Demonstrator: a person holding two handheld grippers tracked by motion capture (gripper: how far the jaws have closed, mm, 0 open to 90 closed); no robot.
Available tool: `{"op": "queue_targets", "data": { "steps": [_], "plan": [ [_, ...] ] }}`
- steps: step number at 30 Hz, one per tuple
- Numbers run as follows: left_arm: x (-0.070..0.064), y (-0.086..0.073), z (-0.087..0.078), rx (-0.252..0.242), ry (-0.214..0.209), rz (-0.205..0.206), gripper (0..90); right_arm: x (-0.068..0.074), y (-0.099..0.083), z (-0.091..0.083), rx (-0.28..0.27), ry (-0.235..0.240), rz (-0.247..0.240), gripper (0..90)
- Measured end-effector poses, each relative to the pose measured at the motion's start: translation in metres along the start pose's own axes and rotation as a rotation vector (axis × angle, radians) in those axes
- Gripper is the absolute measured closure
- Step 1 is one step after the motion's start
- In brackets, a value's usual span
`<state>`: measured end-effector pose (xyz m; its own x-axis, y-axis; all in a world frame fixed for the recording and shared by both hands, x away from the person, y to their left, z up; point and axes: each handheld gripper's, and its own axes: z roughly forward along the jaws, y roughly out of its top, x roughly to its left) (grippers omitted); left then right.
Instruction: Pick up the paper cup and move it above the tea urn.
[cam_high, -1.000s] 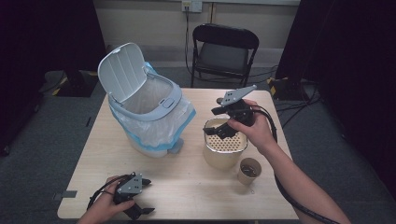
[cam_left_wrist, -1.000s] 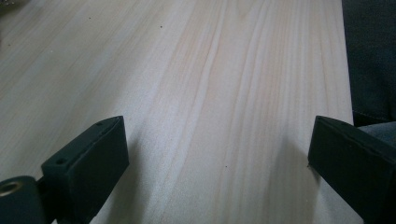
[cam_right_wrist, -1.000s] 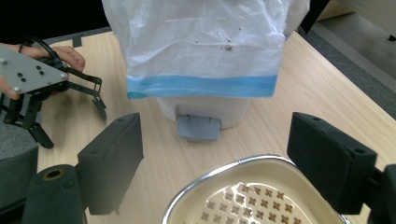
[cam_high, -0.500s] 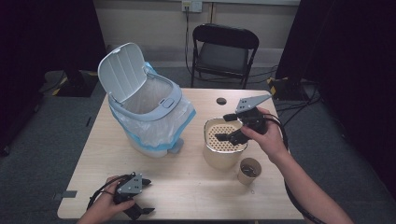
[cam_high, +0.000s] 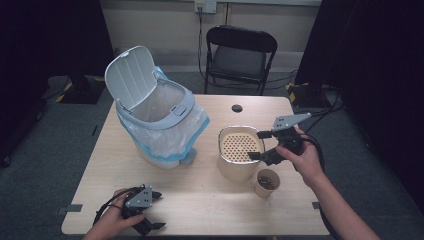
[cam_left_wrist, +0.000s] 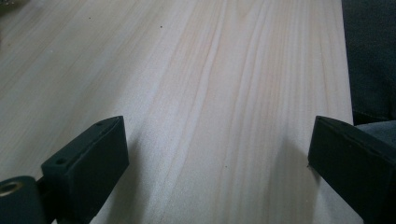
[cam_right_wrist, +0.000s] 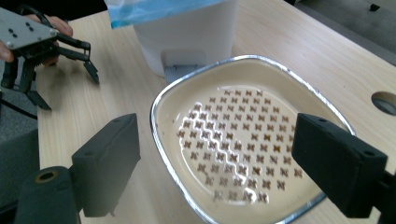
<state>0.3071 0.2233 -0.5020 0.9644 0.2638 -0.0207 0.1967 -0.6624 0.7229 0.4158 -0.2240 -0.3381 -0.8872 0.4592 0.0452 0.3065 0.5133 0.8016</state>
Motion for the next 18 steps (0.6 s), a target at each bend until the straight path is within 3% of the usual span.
{"op": "queue_targets", "data": {
  "steps": [18],
  "plan": [
    [0.000, 0.000, 0.000, -0.006, -0.002, 0.004, 4.2, -0.002, -0.043, -0.019, 0.010, -0.013, 0.032, 14.7]
  ]
}}
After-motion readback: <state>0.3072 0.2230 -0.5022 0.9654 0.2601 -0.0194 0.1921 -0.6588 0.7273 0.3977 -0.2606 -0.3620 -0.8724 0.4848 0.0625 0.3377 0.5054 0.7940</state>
